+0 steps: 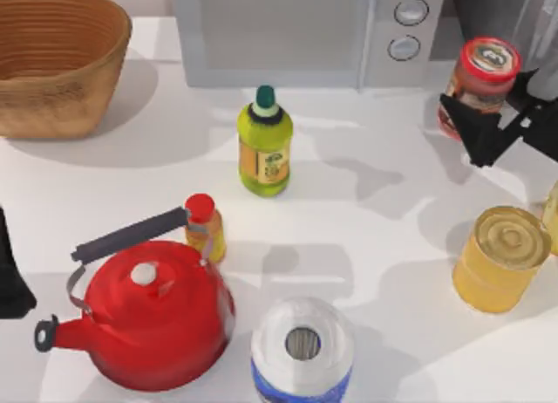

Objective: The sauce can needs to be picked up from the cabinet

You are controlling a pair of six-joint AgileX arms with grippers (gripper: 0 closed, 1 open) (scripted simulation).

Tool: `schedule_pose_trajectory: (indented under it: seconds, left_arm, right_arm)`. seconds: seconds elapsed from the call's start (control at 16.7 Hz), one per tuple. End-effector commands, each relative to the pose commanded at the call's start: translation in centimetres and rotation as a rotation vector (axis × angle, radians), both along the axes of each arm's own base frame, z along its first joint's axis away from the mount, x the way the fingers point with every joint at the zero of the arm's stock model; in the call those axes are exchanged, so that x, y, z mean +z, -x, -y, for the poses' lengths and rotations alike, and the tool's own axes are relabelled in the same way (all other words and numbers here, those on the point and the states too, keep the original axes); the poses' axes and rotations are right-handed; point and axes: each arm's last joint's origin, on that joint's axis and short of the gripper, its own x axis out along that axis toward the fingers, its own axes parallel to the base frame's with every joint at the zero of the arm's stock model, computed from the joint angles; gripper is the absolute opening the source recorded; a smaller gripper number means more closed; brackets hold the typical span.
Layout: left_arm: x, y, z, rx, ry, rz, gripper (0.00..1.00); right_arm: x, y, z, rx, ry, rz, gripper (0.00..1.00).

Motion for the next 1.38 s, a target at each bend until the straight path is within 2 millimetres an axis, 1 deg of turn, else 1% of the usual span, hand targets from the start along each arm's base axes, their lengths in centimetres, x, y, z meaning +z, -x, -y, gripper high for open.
schedule_pose_trajectory:
  seconds: [0.24,1.02,1.08,1.38]
  left_arm:
    - [0.0,0.0,0.0,0.0,0.0,0.0,1.0]
    - [0.0,0.0,0.0,0.0,0.0,0.0,1.0]
    - [0.0,0.0,0.0,0.0,0.0,0.0,1.0]
    - [0.0,0.0,0.0,0.0,0.0,0.0,1.0]
  right_arm:
    - [-0.11,0.01,0.01,-0.001,0.0,-0.003,0.0]
    - [-0.11,0.01,0.01,-0.001,0.0,-0.003,0.98]
    - [-0.11,0.01,0.01,-0.001,0.0,-0.003,1.0]
    - [-0.11,0.01,0.01,-0.001,0.0,-0.003,1.0]
